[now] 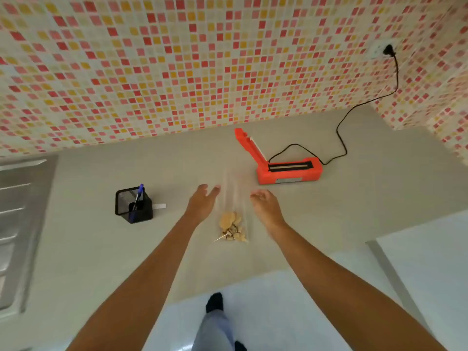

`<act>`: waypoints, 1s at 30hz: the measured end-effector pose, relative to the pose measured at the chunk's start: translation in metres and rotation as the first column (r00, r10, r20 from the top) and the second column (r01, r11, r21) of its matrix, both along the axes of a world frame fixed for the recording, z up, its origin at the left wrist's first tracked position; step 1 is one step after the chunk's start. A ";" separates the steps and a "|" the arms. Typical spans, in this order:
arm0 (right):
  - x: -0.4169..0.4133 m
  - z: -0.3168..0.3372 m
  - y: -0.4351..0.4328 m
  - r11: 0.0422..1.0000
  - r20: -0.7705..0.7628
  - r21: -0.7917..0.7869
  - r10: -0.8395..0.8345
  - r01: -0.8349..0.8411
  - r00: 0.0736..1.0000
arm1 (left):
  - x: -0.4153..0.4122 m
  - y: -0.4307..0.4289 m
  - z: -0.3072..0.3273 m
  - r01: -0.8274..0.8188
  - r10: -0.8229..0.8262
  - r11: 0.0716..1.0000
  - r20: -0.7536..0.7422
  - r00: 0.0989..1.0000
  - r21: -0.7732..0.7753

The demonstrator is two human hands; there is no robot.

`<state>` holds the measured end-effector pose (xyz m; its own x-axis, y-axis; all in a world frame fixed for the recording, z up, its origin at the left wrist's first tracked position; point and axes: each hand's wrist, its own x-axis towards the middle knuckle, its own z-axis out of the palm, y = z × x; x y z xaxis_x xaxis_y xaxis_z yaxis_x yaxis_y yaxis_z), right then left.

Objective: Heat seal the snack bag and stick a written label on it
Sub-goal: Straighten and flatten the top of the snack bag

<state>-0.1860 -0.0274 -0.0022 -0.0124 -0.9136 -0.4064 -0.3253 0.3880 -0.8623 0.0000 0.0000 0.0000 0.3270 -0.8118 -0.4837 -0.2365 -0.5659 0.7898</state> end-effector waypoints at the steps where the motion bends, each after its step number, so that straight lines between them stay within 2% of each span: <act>1: 0.001 -0.005 -0.001 0.999 -0.036 0.036 -0.017 0.018 0.999 | -0.001 -0.002 -0.007 0.016 -0.017 0.998 0.020 1.000 0.069; 4: 0.004 -0.021 -0.003 0.987 -0.080 0.154 -0.023 0.036 0.997 | -0.003 -0.004 -0.032 0.019 -0.021 0.980 0.012 1.000 0.198; 7: 0.012 -0.031 -0.006 0.973 -0.048 0.228 -0.030 0.040 0.998 | -0.005 -0.008 -0.043 0.007 -0.006 0.980 -0.007 1.000 0.197; 10: 0.015 -0.041 -0.007 0.964 -0.012 0.263 -0.029 0.031 0.999 | 0.001 -0.005 -0.045 0.004 0.026 0.981 -0.155 0.988 0.194; 16: 0.011 -0.029 0.006 0.958 0.234 0.266 0.040 -0.104 0.971 | 0.010 0.015 -0.042 0.131 -0.117 0.991 -0.321 0.940 0.023; 20: 0.006 -0.031 0.013 0.948 0.352 0.242 0.110 -0.204 0.930 | 0.016 0.023 -0.045 0.109 -0.106 0.994 -0.374 0.921 -0.013; 26: 0.011 -0.039 0.021 0.902 0.356 0.237 0.266 -0.362 0.896 | 0.017 0.028 -0.053 0.148 -0.165 0.986 -0.459 0.873 -0.074; 30: 0.018 -0.042 0.024 0.916 0.325 0.250 0.226 -0.314 0.918 | 0.020 0.030 -0.052 0.154 -0.160 0.987 -0.464 0.871 -0.052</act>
<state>-0.1681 -0.0031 -0.0438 0.3734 -0.7051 -0.6028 -0.2125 0.5675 -0.7955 0.0200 0.0299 -0.0515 -0.0656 -0.8406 -0.5376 0.0756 -0.5414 0.8374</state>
